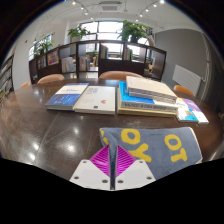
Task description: Fold towel
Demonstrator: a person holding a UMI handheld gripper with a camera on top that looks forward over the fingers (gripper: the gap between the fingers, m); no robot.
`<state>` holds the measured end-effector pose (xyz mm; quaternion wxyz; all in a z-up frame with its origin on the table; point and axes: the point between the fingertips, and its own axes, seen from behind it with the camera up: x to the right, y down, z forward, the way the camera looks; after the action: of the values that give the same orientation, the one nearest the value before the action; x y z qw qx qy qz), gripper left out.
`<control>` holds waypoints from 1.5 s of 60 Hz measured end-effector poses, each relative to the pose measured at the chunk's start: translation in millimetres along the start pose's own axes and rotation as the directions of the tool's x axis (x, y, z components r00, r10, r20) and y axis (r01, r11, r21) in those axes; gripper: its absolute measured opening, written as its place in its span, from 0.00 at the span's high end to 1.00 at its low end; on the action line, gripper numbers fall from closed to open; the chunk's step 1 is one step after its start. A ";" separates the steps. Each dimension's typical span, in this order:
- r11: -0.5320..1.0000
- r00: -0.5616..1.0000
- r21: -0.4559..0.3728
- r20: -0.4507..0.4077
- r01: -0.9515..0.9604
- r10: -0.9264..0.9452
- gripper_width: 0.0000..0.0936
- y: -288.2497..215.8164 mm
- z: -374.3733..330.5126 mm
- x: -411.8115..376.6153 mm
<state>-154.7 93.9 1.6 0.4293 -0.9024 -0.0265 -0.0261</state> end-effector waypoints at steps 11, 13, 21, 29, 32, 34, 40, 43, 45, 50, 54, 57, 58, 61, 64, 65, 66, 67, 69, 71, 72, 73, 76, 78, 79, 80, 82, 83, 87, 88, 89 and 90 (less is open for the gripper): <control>0.994 0.999 0.111 -0.047 0.014 -0.009 0.96 -67.9 -52.2 78.2; 0.992 0.998 0.122 -0.065 0.019 -0.011 0.96 -74.2 -58.4 99.7; 0.992 0.996 0.120 -0.088 0.045 -0.034 0.95 -78.2 -62.5 182.0; 0.996 0.998 0.071 -0.039 0.055 -0.053 0.88 -50.0 -46.2 237.7; 0.996 0.996 0.049 -0.052 0.072 -0.070 0.80 -33.6 -39.1 256.6; 0.996 0.993 0.028 -0.076 0.089 -0.087 0.72 -24.0 -35.1 271.4; 0.993 0.983 0.012 -0.140 0.120 -0.117 0.41 -10.7 -40.7 299.6; 0.993 0.985 0.043 -0.139 0.111 -0.105 0.30 -16.5 -54.4 300.2; 0.994 0.988 0.068 -0.136 0.090 -0.080 0.29 -23.7 -66.1 300.8; 0.988 0.991 0.145 -0.129 0.045 -0.027 0.28 -46.5 -103.8 294.3; 0.981 0.991 0.189 -0.134 0.035 -0.009 0.21 -65.1 -139.8 288.9; 0.974 0.989 0.224 -0.146 0.036 -0.004 0.17 -77.8 -168.7 283.5; 0.971 0.989 0.234 -0.148 0.037 -0.002 0.16 -81.2 -178.6 281.1; 0.965 0.990 0.260 -0.140 0.024 0.013 0.15 -88.4 -209.4 270.6; 0.958 0.992 0.288 -0.119 0.003 0.032 0.15 -93.6 -236.2 257.6; 0.955 0.993 0.297 -0.111 -0.001 0.036 0.16 -94.5 -244.8 252.7; 0.952 0.994 0.305 -0.103 -0.006 0.039 0.15 -94.7 -253.3 247.9; 0.951 0.994 0.310 -0.098 -0.011 0.043 0.15 -94.3 -263.0 240.7; 0.948 0.995 0.319 -0.086 -0.018 0.048 0.15 -92.2 -278.0 233.9; 0.944 0.996 0.330 -0.079 -0.022 0.051 0.15 -89.0 -293.3 226.6; 0.942 0.996 0.335 -0.078 -0.023 0.052 0.15 -86.7 -300.7 223.1; 0.940 0.996 0.340 -0.076 -0.025 0.054 0.15 -83.9 -307.4 219.6; 0.940 0.996 0.339 -0.063 -0.039 0.064 0.15 -70.4 -326.1 204.5; 0.939 0.996 0.341 -0.050 -0.047 0.068 0.15 -60.3 -336.7 193.9; 0.938 0.997 0.342 -0.043 -0.051 0.070 0.15 -55.5 -341.8 189.0; 0.938 0.997 0.343 -0.037 -0.057 0.074 0.15 -50.8 -346.6 184.6; 0.938 0.997 0.340 -0.026 -0.066 0.079 0.15 -39.7 -355.7 174.9; 0.940 0.997 0.335 -0.021 -0.068 0.080 0.15 -34.1 -359.9 170.8; 0.943 0.996 0.323 -0.016 -0.073 0.083 0.15 -13.8 -376.1 159.6; 0.946 0.997 0.318 -0.016 -0.070 0.079 0.15 -8.2 -379.9 156.9; 0.948 0.997 0.311 -0.017 -0.065 0.074 0.15 -2.7 -383.8 154.4; 0.950 0.997 0.306 -0.017 -0.060 0.069 0.15 2.0 -385.6 153.0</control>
<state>-11.4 -202.8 253.7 0.5646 -0.8251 0.0053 -0.0202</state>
